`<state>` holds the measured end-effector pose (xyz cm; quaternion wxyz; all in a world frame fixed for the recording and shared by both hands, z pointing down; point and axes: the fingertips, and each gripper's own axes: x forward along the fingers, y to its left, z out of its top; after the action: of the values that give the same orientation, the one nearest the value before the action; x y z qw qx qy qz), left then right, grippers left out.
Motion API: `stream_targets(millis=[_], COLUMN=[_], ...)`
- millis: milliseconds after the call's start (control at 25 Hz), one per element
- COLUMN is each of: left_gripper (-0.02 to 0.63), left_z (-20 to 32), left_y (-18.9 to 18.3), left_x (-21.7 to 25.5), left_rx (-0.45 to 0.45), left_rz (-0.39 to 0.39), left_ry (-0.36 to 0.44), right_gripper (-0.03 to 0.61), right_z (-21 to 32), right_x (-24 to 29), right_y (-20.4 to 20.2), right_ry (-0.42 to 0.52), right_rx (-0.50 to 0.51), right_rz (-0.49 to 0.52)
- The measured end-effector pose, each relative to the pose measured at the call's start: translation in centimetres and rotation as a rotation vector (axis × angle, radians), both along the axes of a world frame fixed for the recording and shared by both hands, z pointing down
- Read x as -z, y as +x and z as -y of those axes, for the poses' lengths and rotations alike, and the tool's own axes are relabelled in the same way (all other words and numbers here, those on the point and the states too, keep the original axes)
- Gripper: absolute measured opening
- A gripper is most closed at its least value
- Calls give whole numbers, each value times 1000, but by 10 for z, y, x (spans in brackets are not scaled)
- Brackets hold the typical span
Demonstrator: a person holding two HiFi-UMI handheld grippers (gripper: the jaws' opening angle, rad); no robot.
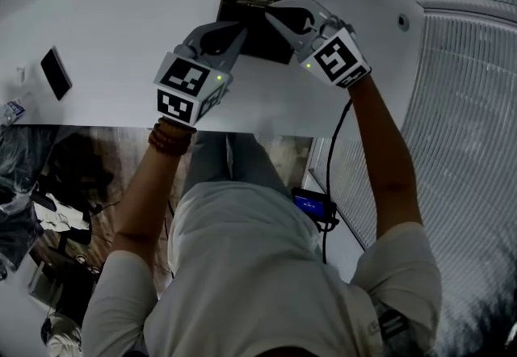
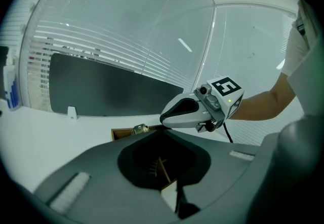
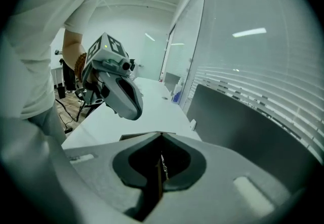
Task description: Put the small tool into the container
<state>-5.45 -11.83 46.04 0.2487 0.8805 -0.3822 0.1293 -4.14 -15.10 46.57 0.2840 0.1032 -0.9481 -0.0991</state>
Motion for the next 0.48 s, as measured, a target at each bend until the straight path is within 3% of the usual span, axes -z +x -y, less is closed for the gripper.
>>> stream_targets(millis=[480], left_gripper=[3], left_z=[-23], left_y=[8], left_x=[49], left_rx=[22], left_rz=[-4], left_ry=[97], right_gripper=[2], right_z=[-31], right_x=[70], right_y=[11], right_ry=[15], right_rx=[-181], right_rz=[181])
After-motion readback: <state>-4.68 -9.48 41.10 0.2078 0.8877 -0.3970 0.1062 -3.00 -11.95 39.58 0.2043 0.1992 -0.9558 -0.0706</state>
